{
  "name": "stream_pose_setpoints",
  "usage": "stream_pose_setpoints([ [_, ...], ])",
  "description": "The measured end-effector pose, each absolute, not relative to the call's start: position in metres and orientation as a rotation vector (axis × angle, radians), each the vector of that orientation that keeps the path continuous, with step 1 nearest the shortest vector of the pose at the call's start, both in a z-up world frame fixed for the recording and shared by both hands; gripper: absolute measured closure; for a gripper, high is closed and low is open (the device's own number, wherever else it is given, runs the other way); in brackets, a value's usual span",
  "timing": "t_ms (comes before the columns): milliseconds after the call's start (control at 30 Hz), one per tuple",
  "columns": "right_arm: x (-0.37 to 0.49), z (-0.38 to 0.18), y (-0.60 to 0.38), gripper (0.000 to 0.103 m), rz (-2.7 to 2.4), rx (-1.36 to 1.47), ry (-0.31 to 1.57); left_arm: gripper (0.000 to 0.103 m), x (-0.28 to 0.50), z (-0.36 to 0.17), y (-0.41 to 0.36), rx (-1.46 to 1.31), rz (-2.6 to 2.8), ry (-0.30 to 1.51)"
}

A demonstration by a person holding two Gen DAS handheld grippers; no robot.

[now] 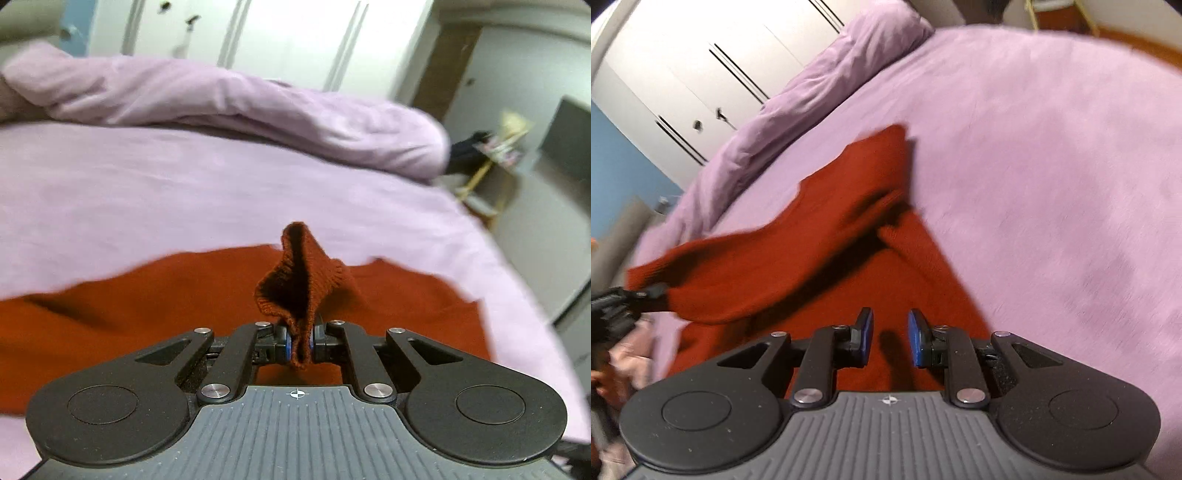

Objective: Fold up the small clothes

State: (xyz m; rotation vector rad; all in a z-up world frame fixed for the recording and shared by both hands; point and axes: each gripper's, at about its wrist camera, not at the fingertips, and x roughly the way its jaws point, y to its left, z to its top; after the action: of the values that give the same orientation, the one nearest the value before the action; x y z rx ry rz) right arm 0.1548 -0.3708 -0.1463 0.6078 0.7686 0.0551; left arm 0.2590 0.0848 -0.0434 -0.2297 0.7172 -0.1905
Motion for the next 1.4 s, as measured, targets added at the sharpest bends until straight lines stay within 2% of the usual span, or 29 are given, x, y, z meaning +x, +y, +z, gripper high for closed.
stream_pose_setpoints([
  [67,0.16,-0.142,-0.366,0.077,0.051,0.585,0.767,0.093,0.265,-0.06,0.101,-0.29,-0.177,0.771],
  [133,0.166,-0.139,-0.362,0.063,0.077,0.586,0.755,0.093,0.271,-0.077,0.112,-0.363,-0.163,0.816],
  [333,0.202,-0.123,-0.351,0.062,0.109,0.601,0.738,0.092,0.281,-0.101,0.134,-0.516,-0.145,0.843],
  [467,0.219,-0.105,-0.338,0.061,0.076,0.478,0.667,0.088,0.291,-0.109,0.137,-0.497,-0.15,0.861],
  [533,0.236,-0.105,-0.33,0.052,0.027,0.386,0.668,0.081,0.296,-0.112,0.136,-0.508,-0.162,0.868],
  [667,0.282,-0.122,-0.323,0.05,-0.049,0.263,0.74,0.071,0.308,-0.119,0.134,-0.525,-0.2,0.881],
  [700,0.291,-0.125,-0.323,0.05,-0.037,0.269,0.744,0.069,0.312,-0.121,0.133,-0.526,-0.204,0.89],
  [767,0.308,-0.13,-0.322,0.053,-0.037,0.265,0.745,0.071,0.319,-0.127,0.133,-0.544,-0.202,0.897],
  [800,0.314,-0.13,-0.319,0.067,-0.044,0.245,0.748,0.078,0.321,-0.129,0.134,-0.546,-0.198,0.896],
  [833,0.318,-0.132,-0.316,0.085,-0.04,0.223,0.747,0.095,0.322,-0.129,0.133,-0.54,-0.191,0.888],
  [900,0.321,-0.134,-0.311,0.094,-0.025,0.173,0.741,0.094,0.323,-0.126,0.13,-0.506,-0.181,0.853],
  [1067,0.308,-0.122,-0.308,0.096,-0.125,0.037,0.58,0.094,0.316,-0.105,0.113,-0.404,-0.245,0.655],
  [1167,0.312,-0.133,-0.313,0.096,-0.178,0.023,0.609,0.091,0.326,-0.12,0.099,-0.281,-0.18,0.745],
  [1233,0.318,-0.143,-0.315,0.094,-0.184,0.0,0.677,0.081,0.329,-0.135,0.097,-0.252,-0.139,0.836],
  [1267,0.316,-0.141,-0.317,0.092,-0.186,0.008,0.674,0.081,0.326,-0.134,0.1,-0.264,-0.144,0.821],
  [1333,0.306,-0.127,-0.32,0.09,-0.195,0.045,0.663,0.07,0.318,-0.131,0.109,-0.314,-0.141,0.823],
  [1400,0.287,-0.115,-0.322,0.088,-0.142,0.109,0.64,0.07,0.311,-0.129,0.116,-0.363,-0.153,0.826],
])
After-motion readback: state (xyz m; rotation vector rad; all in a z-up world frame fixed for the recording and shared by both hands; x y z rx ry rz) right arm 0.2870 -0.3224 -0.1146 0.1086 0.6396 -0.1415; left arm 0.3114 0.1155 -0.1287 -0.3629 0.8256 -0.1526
